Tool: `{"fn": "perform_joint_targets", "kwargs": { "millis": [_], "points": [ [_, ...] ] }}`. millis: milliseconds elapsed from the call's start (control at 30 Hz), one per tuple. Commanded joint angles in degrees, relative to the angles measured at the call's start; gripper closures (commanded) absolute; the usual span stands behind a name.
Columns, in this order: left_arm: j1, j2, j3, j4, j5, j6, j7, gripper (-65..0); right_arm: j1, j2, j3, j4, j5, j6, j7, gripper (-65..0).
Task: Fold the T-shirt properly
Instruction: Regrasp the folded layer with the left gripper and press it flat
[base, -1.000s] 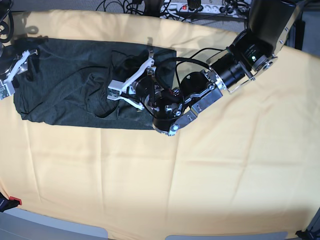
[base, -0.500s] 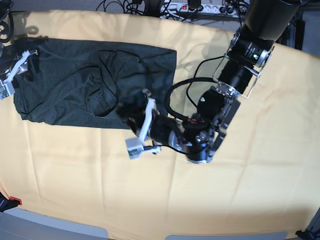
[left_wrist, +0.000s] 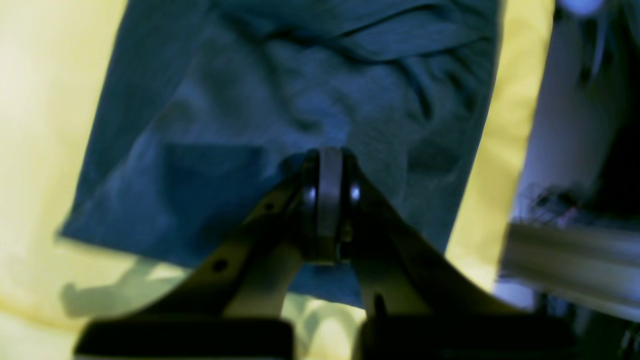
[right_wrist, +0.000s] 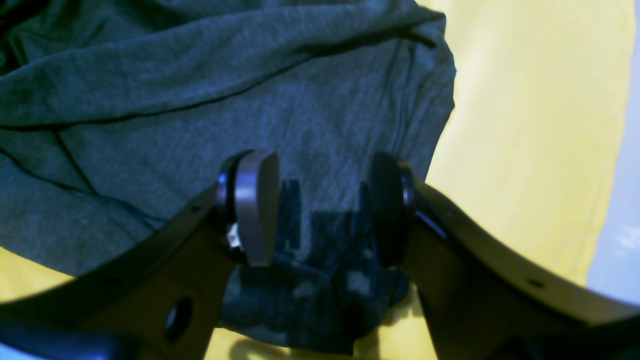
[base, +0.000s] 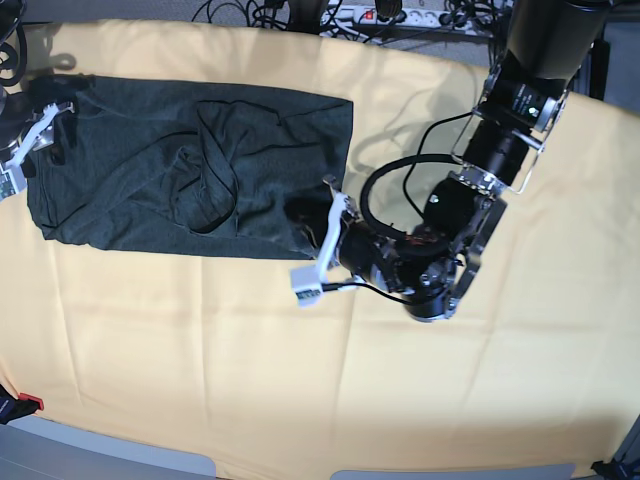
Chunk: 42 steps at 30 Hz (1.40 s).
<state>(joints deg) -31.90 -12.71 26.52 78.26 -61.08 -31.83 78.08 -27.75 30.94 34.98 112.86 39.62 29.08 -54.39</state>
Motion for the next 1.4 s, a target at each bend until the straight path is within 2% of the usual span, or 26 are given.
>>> {"fn": "perform_joint_targets", "kwargs": {
  "millis": [0, 300, 467, 600, 733, 800, 933, 1067, 1200, 1300, 1367],
  "points": [
    [-1.18, -0.42, -1.95, 0.81, -1.6, -0.24, -2.21, 0.0, 0.15, 1.11, 0.7, 0.76, 0.44, -0.17, 1.31, -31.3],
    [8.33, -0.28, -9.31, 0.81, -2.62, 1.88, -3.93, 0.0, 1.99, 0.98, 0.7, 0.76, 0.13, -1.05, 1.29, -31.3],
    [11.28, 1.18, -17.4, 0.81, -2.34, 2.58, -3.93, 0.0, 2.03, 0.96, 0.7, 0.76, -0.09, -1.05, 1.29, -31.3],
    [12.41, 2.45, -23.63, 0.81, 0.55, 3.5, -3.96, 0.0, 2.03, 0.94, 0.7, 0.76, -1.01, -1.66, 1.27, -31.3],
    [13.51, 2.62, -24.79, 0.81, 1.03, 3.87, -3.93, 0.0, 2.03, 0.79, 0.7, 0.76, -1.05, -1.86, 1.29, -31.3],
    [13.81, 2.86, -24.55, 0.81, -1.77, 2.82, -3.52, 0.0, 2.05, 0.79, 0.7, 0.76, -0.87, -1.88, 1.33, -31.3],
    [13.05, 3.58, -21.81, 0.81, -11.52, -2.78, -0.81, 0.0, 2.03, 0.79, 0.7, 0.76, -0.87, -1.9, 1.57, -31.3],
    [10.38, 5.79, -13.25, 0.81, -11.15, -5.55, 1.4, 0.0, 2.03, 0.79, 0.7, 0.76, -0.87, -1.86, 1.68, -31.3],
    [7.04, 8.0, -3.39, 0.81, 0.42, -7.21, 0.44, 0.0, 2.03, 0.79, 0.7, 0.76, -1.9, -2.32, 1.42, -31.4],
    [5.81, 8.04, 2.32, 0.81, 9.38, -7.17, -3.89, 0.0, 2.03, 0.79, 0.96, 0.61, -4.39, -5.9, 0.7, -31.8],
    [5.88, 8.0, 4.98, 0.81, 15.5, -6.78, -7.5, 0.0, 2.03, 0.33, 1.97, -0.09, -3.26, -6.4, 0.46, -34.0]
  ]
}}
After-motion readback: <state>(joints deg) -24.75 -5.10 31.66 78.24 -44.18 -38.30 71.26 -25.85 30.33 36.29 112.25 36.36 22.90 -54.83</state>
